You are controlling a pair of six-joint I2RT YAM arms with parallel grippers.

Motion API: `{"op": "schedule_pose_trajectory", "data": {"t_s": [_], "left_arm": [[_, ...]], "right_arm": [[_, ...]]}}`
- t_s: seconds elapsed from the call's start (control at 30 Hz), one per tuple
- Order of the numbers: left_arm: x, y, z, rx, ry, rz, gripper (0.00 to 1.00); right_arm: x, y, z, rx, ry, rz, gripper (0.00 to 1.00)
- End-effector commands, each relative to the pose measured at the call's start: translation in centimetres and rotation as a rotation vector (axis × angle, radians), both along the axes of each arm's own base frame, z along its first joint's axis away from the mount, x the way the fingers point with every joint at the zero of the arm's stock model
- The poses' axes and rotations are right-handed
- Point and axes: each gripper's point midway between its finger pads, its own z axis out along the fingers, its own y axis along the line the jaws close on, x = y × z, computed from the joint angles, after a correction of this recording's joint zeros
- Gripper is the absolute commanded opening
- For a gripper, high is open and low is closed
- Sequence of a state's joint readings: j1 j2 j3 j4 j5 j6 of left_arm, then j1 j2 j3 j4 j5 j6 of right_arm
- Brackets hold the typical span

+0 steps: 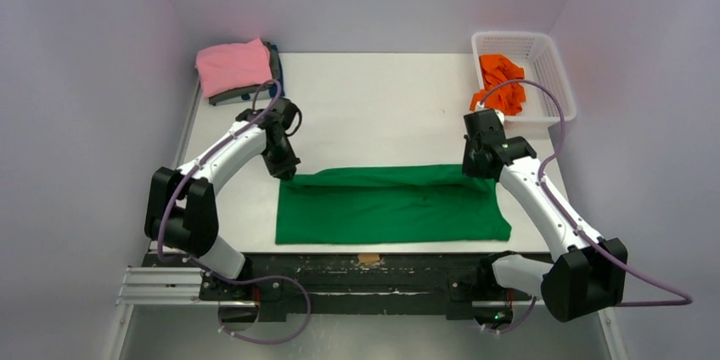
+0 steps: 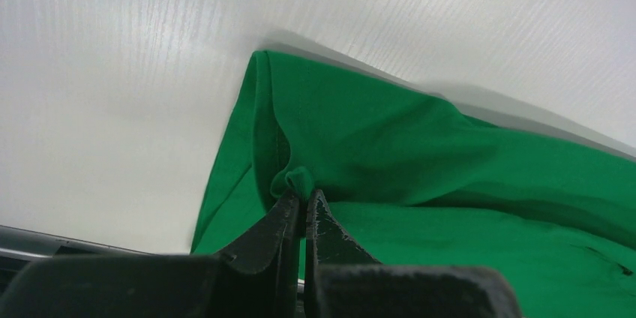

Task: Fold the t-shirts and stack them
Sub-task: Fold the other side of the tshirt into a rectangle

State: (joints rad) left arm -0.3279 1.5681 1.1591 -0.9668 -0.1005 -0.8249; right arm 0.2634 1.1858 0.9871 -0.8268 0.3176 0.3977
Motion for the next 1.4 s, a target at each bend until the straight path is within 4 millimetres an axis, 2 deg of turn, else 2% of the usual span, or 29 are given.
{"op": "schedule_pose_trajectory", "data": {"t_s": [0.0, 0.1, 0.2, 0.23, 0.27, 0.3, 0.37, 0.43, 0.47, 0.5, 0.57, 0.67, 0.77, 0.83, 0.9, 0.97, 1.03, 1.17, 1.3, 1.37], "left_arm": [[0.4, -0.3, 0.1, -0.013, -0.032, -0.028, 0.0], [-0.3, -0.5, -0.7, -0.024, 0.006, -0.034, 0.02], [-2.7, 0.2, -1.1, -0.007, 0.066, -0.03, 0.13], [-3.8, 0.6, -1.0, 0.004, 0.087, -0.027, 0.19], [-4.8, 1.0, -0.8, 0.009, 0.108, -0.028, 0.31], [-6.3, 1.5, -0.4, 0.021, 0.143, -0.031, 0.44], [-8.7, 2.7, 0.5, 0.056, 0.184, -0.03, 0.66], [-10.0, 4.2, 1.9, 0.108, 0.165, -0.012, 0.83], [-10.1, 4.8, 2.6, 0.13, 0.146, -0.003, 0.94], [-9.8, 5.0, 3.3, 0.138, 0.114, -0.002, 0.99], [-8.1, 4.3, 4.5, 0.103, 0.031, -0.019, 1.0], [-4.6, 0.8, 5.3, -0.05, -0.068, -0.091, 1.0], [-1.3, -3.6, 5.6, -0.245, -0.132, -0.169, 1.0], [0.0, -5.8, 5.3, -0.344, -0.138, -0.204, 1.0], [0.3, -6.8, 4.4, -0.383, -0.114, -0.212, 1.0], [0.4, -6.8, 3.2, -0.378, -0.092, -0.21, 1.0], [0.2, -6.5, 2.1, -0.356, -0.059, -0.208, 1.0], [-0.5, -5.7, 0.1, -0.314, -0.009, -0.194, 1.0], [-0.8, -5.7, -0.8, -0.309, 0.017, -0.192, 1.0], [-0.6, -5.6, -0.8, -0.3, 0.016, -0.196, 1.0]], "right_arm": [[-1.4, 0.5, -1.1, 0.043, 0.042, -0.029, 0.0], [-3.0, 1.0, -2.3, 0.087, 0.1, -0.047, 0.05], [-6.5, 2.2, -3.8, 0.18, 0.199, -0.086, 0.1], [-8.0, 2.6, -4.4, 0.206, 0.24, -0.11, 0.12], [-9.8, 3.1, -4.8, 0.23, 0.293, -0.137, 0.14], [-11.6, 4.0, -4.9, 0.264, 0.352, -0.136, 0.23], [-14.8, 4.6, -4.7, 0.293, 0.44, -0.159, 0.34], [-16.0, 4.4, -3.6, 0.298, 0.441, -0.164, 0.5], [-15.7, 4.4, -3.0, 0.307, 0.41, -0.16, 0.59], [-14.9, 4.7, -2.3, 0.327, 0.367, -0.151, 0.62], [-12.3, 5.4, -1.1, 0.355, 0.266, -0.107, 0.65], [-7.8, 6.7, -0.4, 0.369, 0.146, -0.053, 0.67], [-2.8, 7.4, -1.1, 0.34, 0.047, -0.009, 0.69], [-0.4, 7.1, -2.7, 0.292, 0.047, -0.008, 0.69], [1.2, 7.0, -4.1, 0.28, 0.056, 0.008, 0.69], [2.6, 6.5, -5.5, 0.263, 0.064, 0.01, 0.69], [3.2, 6.0, -7.0, 0.268, 0.092, -0.011, 0.69], [2.5, 6.0, -9.6, 0.277, 0.145, 0.01, 0.69], [1.3, 7.1, -11.4, 0.333, 0.174, 0.062, 0.69], [0.7, 8.0, -11.6, 0.383, 0.191, 0.09, 0.69]]}}
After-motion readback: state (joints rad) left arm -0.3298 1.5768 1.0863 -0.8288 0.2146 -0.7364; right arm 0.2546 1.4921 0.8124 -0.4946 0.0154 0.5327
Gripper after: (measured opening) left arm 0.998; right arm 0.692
